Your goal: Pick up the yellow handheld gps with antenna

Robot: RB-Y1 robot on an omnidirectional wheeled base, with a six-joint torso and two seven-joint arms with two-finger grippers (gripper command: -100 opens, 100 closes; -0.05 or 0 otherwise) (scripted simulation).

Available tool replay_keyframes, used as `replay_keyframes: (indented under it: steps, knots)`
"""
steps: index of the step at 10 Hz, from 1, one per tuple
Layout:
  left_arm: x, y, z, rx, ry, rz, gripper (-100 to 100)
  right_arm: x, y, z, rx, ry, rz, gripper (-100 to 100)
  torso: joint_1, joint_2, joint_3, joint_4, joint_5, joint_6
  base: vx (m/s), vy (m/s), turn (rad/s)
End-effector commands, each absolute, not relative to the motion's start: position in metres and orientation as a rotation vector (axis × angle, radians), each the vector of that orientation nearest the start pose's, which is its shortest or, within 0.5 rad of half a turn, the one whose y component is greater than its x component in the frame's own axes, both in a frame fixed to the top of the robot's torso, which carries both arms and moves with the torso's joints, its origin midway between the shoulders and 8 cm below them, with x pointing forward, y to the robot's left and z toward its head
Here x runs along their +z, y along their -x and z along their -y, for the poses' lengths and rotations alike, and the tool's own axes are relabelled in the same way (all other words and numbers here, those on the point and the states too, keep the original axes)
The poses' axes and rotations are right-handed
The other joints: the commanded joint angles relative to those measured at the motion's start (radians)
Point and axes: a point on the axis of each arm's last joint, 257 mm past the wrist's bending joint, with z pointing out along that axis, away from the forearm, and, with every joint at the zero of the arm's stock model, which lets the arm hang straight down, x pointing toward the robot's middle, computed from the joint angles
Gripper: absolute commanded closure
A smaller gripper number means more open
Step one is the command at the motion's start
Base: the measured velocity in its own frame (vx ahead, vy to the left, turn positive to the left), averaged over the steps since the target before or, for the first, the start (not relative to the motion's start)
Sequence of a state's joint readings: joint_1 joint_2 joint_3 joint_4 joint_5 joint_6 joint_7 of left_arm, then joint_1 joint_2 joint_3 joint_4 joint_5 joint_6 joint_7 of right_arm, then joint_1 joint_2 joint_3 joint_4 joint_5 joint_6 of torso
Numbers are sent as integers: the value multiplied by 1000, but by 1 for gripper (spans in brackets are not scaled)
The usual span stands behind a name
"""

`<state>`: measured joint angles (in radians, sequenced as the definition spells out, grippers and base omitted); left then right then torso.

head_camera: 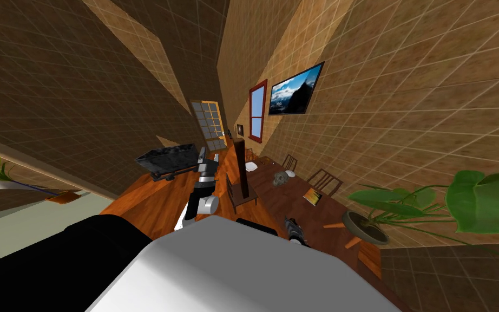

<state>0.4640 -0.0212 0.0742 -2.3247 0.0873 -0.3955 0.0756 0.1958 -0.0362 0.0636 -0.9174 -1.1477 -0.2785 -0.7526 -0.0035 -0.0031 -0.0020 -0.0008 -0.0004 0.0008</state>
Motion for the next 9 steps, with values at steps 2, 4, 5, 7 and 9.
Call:
replay_keyframes:
  steps: [2, 4, 5, 7, 9]
  knots:
    - [37, -347, -312, -1364, 765, -530, 0, -571, -288, 297, -1394, 2900, -669, -100, 0, -1, 0, 0, 0, 0, 67, -65, 152]
    - [37, -347, -312, -1364, 765, -530, 0, -571, -275, 294, -1394, 2903, -701, -100, 0, 0, 0, 0, 0, 0, 55, -61, 82]
    - [37, -347, -312, -1364, 765, -530, 0, -571, -275, 294, -1394, 2903, -701, -100, 1, 0, 0, 0, 0, 0, 34, -46, 50]
    - [37, -347, -312, -1364, 765, -530, 0, -570, -264, 292, -1398, 2905, -734, -100, 1, 1, 0, 0, 0, 0, 39, -53, 92]
    - [37, -347, -312, -1364, 765, -530, 0, -571, -266, 291, -1398, 2905, -730, 100, 3, 2, 1, 0, 1, 0, 7, -13, 1]
